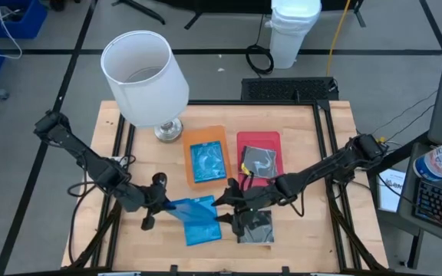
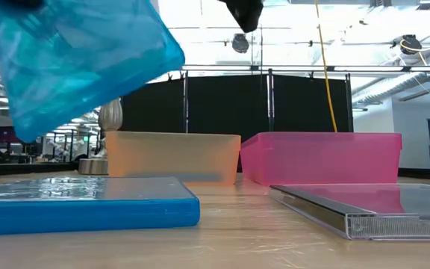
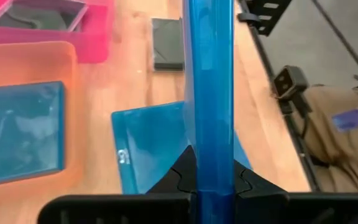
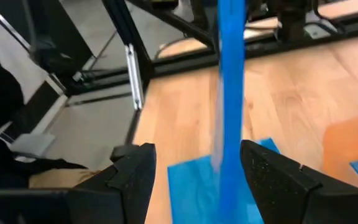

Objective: Pick & place jewel cases by type
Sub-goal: Put the blue CD case into the orange bin

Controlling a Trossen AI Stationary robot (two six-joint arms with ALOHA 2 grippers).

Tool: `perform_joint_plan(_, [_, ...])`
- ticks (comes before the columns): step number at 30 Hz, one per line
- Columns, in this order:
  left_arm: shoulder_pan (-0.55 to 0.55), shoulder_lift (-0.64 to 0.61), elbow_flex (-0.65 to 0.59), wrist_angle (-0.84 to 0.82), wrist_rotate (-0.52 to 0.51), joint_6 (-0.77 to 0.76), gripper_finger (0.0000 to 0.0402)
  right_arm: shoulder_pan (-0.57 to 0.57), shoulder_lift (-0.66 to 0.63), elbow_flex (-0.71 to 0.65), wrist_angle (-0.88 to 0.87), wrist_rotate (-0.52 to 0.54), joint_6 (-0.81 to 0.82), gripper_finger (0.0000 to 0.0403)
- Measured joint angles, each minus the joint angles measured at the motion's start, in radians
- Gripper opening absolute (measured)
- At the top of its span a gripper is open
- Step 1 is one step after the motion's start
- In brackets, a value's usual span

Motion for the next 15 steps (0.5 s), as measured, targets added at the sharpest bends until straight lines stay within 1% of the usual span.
perform_joint_plan(8, [0.046, 0.003, 0.000, 0.001, 0.007, 0.019, 0.0016, -0.048, 0.033, 0.001, 0.018, -0.005, 0.002, 0.0227])
perform_joint_plan(15, [0.080, 0.059, 0.000, 0.004, 0.030, 0.035, 0.0016, -0.088, 0.036, 0.000, 0.027, -0.006, -0.030, 0.0227])
